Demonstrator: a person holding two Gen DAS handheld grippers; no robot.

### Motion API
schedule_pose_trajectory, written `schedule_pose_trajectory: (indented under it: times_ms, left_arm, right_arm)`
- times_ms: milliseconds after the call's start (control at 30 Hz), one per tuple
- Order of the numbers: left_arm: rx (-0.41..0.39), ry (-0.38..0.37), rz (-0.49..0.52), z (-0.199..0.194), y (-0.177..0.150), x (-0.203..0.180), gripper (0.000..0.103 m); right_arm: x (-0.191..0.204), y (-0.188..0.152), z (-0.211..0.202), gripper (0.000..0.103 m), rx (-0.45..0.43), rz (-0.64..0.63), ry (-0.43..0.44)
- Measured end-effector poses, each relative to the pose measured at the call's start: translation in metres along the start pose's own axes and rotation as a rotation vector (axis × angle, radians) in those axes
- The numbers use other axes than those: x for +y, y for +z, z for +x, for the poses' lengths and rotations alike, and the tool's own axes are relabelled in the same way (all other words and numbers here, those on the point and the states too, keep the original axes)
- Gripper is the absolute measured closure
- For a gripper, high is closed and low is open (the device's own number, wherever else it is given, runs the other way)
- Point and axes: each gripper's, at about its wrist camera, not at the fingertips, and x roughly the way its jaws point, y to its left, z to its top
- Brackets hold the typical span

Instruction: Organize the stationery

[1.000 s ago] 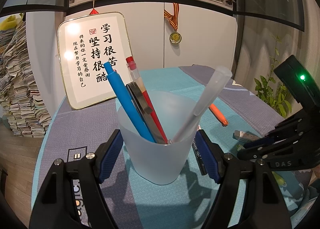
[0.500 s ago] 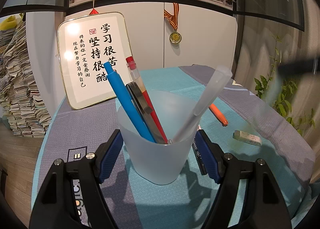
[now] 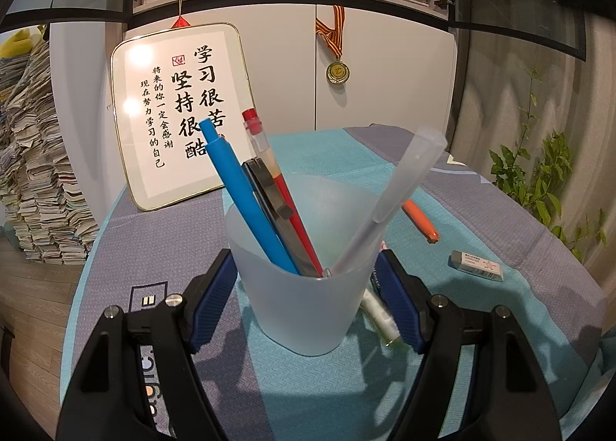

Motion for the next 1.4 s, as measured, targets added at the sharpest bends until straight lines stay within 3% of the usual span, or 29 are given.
schedule_pose_trajectory:
  times_ms: [133, 300, 500, 667, 833, 1033, 1167, 1400]
  left_arm:
    - [0.0, 0.001, 0.002, 0.0, 0.0, 0.0, 0.029]
    - [0.003, 0.003, 0.004, 0.0, 0.001, 0.0, 0.029]
    - [0.01, -0.002, 0.0, 0.002, 0.002, 0.001, 0.028]
    - [0.012, -0.001, 0.001, 0.003, 0.002, 0.0, 0.028]
    - [0.012, 0.0, 0.002, 0.003, 0.002, 0.0, 0.028]
    - [0.013, -0.001, 0.002, 0.002, 0.002, 0.0, 0.029]
    - [0.013, -0.001, 0.001, 0.003, 0.002, 0.0, 0.029]
    - [0.013, -0.001, 0.002, 0.003, 0.002, 0.0, 0.029]
  right_arm:
    - [-0.03, -0.053, 0.063, 0.09, 0.247, 0.085, 0.019]
    - [-0.054, -0.098, 0.11, 0.09, 0.386, 0.188, -0.013]
    - [-0.07, -0.09, 0.133, 0.09, 0.385, 0.324, 0.006]
    - [-0.062, -0.09, 0.15, 0.09, 0.43, 0.29, -0.039]
    - [-0.067, -0.092, 0.151, 0.09, 0.418, 0.335, -0.012]
    - [-0.056, -0.086, 0.142, 0.09, 0.383, 0.291, 0.068]
    - [-0.054, -0.088, 0.146, 0.09, 0.39, 0.275, -0.019]
    - [-0.064, -0.092, 0.161, 0.09, 0.439, 0.313, -0.066]
